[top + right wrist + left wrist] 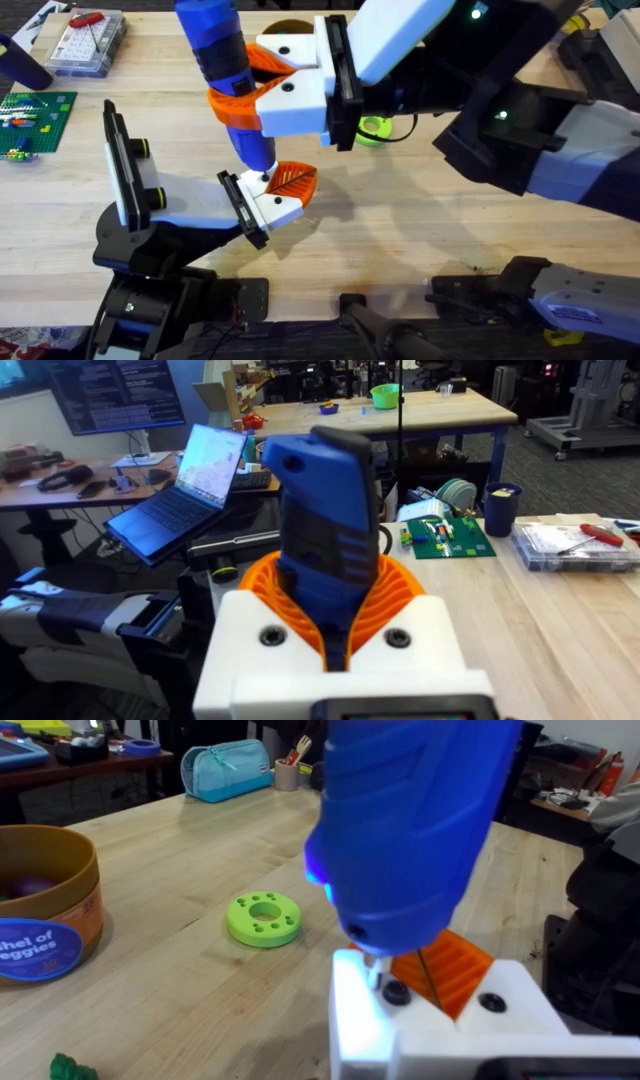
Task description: Pick up the gripper from the table and insert it into the empty holder that is missing its gripper. Then pick up a screw, insert it into the mounting hole, and use the screwdriver to tighten it. Finally, clean up the table by picking up the vegetable and placing it into the bucket.
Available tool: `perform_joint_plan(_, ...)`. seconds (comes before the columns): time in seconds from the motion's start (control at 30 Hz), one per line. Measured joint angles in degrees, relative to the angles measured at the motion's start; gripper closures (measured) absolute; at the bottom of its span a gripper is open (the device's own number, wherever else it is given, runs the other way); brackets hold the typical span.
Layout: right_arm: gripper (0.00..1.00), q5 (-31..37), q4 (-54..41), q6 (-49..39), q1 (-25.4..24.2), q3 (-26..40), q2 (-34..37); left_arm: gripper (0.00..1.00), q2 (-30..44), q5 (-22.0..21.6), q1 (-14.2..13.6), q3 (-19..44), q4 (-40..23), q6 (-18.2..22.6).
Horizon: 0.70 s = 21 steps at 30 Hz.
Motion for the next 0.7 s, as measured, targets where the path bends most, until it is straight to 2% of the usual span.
perform_joint_plan(0.13, 0.94, 0.0, -0.5, 0.6, 0.0, -0.2, 0.2, 0.989, 0.0, 0.0, 0.0, 0.0, -1.7, -0.2)
perform_joint_plan(0.5, 0.939, -0.3, 7.2, 5.4, -0.1, -0.5, 0.7, 0.989, 0.0, 0.0, 0.0, 0.0, -1.8, -0.2)
perform_joint_plan(0.7, 0.939, -4.6, 6.8, 7.8, -1.2, 1.9, 0.7, 0.989, 0.0, 0.0, 0.0, 0.0, -1.8, -0.2)
